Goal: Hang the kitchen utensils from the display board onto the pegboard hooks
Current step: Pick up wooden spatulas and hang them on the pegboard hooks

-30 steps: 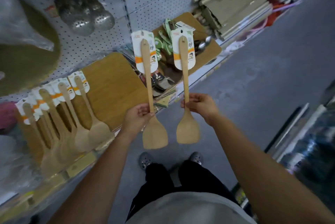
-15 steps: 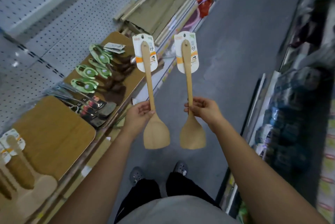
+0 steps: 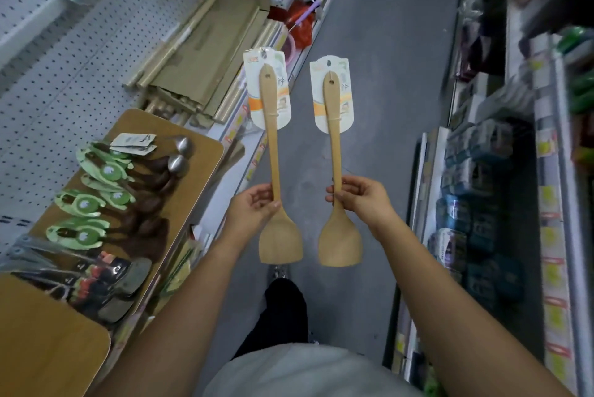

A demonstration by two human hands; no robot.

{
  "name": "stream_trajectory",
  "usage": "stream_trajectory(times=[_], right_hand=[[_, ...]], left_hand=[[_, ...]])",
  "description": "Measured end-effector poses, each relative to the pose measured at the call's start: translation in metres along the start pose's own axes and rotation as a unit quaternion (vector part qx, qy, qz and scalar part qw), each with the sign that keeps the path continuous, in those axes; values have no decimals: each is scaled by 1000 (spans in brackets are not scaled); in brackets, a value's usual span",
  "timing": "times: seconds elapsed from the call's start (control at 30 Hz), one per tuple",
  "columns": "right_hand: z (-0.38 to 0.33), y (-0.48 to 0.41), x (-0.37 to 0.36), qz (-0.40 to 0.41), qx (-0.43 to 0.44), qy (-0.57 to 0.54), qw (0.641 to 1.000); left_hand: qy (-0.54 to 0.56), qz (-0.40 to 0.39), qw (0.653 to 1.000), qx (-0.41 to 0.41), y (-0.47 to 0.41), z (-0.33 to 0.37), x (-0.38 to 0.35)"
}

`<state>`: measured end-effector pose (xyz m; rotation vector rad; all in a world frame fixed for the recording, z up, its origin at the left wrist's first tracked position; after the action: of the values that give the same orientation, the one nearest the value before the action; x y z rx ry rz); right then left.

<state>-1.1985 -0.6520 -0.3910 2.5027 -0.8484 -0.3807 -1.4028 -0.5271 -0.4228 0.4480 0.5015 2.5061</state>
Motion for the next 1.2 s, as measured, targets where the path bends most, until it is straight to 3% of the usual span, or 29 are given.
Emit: stream_trajectory(times=[0.3, 0.53, 0.87, 1.2], right_hand=[[-68, -101, 0, 36, 7, -15, 999], [-127, -169, 9, 28, 26, -18, 999], [-256, -278, 23, -87, 62, 27, 994], [-317, -356, -17, -176, 83, 65, 979]], left_hand=[[2, -26, 999, -22, -110, 63, -12], [17, 4, 1000, -24, -178, 109, -23], [62, 111, 989, -75, -249, 224, -55], [109, 217, 967, -75, -303, 255, -44]])
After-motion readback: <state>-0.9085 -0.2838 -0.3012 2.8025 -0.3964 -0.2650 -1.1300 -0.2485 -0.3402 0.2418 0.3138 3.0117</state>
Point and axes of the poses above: each hand's wrist, its own y-axis away from the middle knuckle, its own x-axis out of the back of the hand, z = x × y, the point moved 1 cm from there along -y, towards the middle knuckle, and after that the axes turned 8 degrees about -y, right-handed, at the moved point
